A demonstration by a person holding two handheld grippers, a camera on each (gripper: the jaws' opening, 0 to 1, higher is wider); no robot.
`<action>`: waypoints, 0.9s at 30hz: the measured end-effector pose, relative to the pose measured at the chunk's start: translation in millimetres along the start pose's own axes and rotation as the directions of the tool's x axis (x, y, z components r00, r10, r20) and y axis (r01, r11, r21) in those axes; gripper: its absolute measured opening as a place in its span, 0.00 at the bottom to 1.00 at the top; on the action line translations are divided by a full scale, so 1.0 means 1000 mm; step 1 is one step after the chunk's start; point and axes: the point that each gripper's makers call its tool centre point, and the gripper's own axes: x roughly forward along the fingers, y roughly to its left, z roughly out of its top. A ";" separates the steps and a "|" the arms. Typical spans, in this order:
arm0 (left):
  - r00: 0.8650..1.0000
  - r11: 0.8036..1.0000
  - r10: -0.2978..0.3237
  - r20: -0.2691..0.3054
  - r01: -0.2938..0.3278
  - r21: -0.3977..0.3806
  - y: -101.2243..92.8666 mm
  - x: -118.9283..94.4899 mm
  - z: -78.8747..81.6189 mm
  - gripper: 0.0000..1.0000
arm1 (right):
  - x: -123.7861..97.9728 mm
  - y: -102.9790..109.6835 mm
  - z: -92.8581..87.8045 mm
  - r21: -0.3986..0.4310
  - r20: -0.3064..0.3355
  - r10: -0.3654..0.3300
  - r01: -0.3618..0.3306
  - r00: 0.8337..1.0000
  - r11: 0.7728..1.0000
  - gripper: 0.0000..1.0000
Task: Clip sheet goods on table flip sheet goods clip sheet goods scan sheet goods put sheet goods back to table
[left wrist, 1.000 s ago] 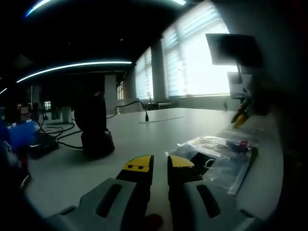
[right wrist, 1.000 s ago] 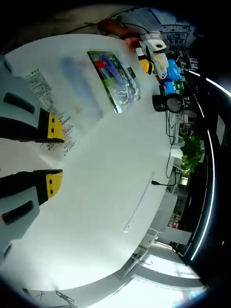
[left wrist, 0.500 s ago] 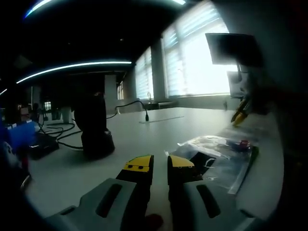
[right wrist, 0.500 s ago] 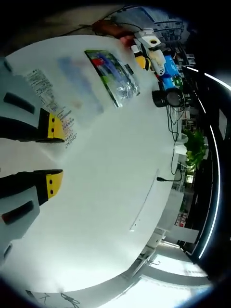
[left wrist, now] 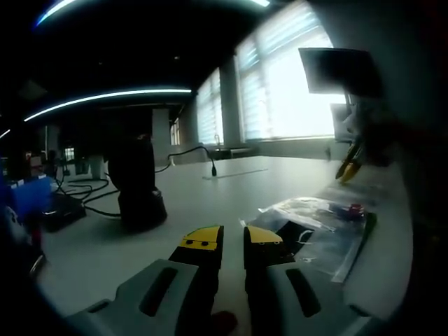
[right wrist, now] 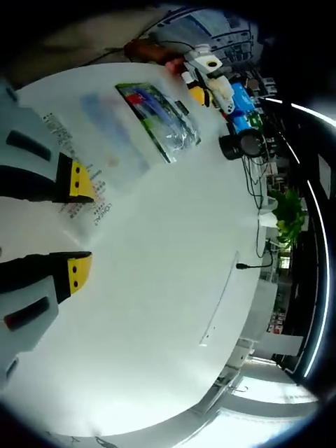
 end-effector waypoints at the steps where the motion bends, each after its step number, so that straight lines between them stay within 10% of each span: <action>1: 1.000 1.000 0.000 0.001 0.000 -0.001 0.000 0.000 0.000 0.04 | 0.000 0.001 -0.001 -0.003 -0.009 0.006 -0.006 1.000 1.000 0.26; 27: 1.000 1.000 0.000 0.000 0.000 0.007 -0.001 0.000 0.000 0.04 | 0.002 0.014 -0.009 -0.019 -0.035 -0.003 0.003 0.999 1.000 0.25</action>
